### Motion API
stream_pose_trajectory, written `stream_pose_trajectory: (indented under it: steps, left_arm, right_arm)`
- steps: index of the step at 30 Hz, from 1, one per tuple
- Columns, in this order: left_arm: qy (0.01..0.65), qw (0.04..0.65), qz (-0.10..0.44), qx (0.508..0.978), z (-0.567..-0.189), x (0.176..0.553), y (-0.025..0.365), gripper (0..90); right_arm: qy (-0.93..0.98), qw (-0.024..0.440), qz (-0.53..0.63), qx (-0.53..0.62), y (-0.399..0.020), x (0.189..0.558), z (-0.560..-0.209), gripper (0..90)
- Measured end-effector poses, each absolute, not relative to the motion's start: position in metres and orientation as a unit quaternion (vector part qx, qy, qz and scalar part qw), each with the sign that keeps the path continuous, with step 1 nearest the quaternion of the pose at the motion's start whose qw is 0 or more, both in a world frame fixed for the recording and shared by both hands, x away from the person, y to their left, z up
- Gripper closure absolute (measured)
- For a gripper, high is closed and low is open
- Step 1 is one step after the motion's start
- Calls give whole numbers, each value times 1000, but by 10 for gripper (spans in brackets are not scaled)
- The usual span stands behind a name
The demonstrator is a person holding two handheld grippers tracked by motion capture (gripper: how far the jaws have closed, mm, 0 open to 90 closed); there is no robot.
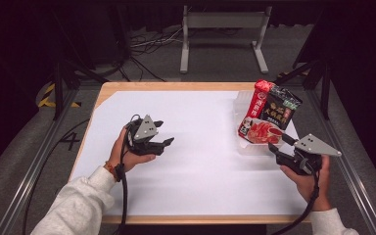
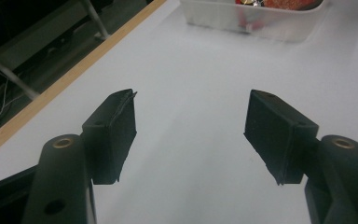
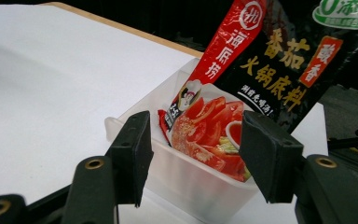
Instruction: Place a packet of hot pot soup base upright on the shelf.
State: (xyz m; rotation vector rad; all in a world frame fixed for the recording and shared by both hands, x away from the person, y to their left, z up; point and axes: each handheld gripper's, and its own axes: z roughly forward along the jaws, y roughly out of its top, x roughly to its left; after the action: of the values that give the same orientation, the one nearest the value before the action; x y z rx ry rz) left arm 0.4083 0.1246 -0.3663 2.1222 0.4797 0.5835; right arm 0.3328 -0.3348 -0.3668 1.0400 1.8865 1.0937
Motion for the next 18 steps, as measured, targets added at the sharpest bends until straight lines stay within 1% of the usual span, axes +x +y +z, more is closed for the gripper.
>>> stream_pose_trajectory:
  steps: [3, 8, 18]
  left_arm:
    - [199, 425, 239, 850, -368, 405, 133, 318]
    - [216, 422, 240, 847, -372, 398, 148, 260]
    - [233, 401, 259, 847, -383, 381, 173, 224]
  right_arm:
    - [735, 355, 419, 397, -334, 332, -368, 433]
    - [741, 358, 412, 391, -333, 330, -370, 420]
    - [762, 352, 399, 369, -334, 327, -376, 376]
